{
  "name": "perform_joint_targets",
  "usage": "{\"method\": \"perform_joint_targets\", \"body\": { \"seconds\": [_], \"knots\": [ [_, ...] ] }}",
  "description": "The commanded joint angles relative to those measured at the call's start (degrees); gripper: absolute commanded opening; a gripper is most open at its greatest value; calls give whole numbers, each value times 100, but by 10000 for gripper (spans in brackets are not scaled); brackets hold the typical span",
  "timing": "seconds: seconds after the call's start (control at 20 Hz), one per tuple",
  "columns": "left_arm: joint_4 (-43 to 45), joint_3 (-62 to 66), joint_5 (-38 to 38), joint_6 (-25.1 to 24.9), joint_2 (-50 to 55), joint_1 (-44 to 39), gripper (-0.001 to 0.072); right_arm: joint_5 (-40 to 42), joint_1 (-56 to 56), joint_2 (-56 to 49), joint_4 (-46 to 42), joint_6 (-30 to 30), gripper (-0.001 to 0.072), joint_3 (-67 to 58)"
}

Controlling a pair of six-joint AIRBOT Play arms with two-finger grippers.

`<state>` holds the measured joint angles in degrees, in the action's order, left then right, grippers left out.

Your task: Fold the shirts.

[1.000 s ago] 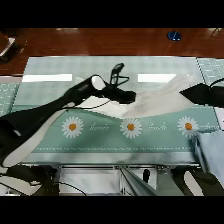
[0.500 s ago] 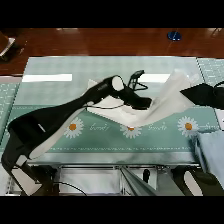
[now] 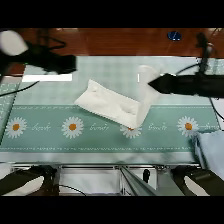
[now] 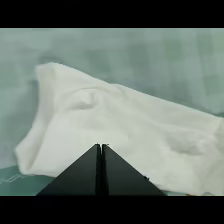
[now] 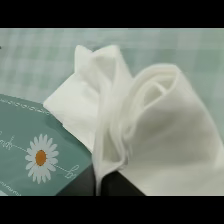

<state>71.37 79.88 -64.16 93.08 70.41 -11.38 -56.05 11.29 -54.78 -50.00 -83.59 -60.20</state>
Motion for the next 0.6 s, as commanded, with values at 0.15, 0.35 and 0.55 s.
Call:
{"method": "perform_joint_targets", "body": {
  "seconds": [0.15, 0.35, 0.55],
  "knots": [
    [337, -2874, 496, 63, -3259, 734, 47, 848, 1593, -3106, 31, -254, 18, -2332],
    [-210, -4035, 551, 66, -3777, 734, 47, 807, 1906, -4581, 476, -280, 18, -3412],
    [-437, -4454, 826, 66, -3692, 730, 47, 645, 2129, -5362, 772, -326, 18, -3978]
  ]
}}
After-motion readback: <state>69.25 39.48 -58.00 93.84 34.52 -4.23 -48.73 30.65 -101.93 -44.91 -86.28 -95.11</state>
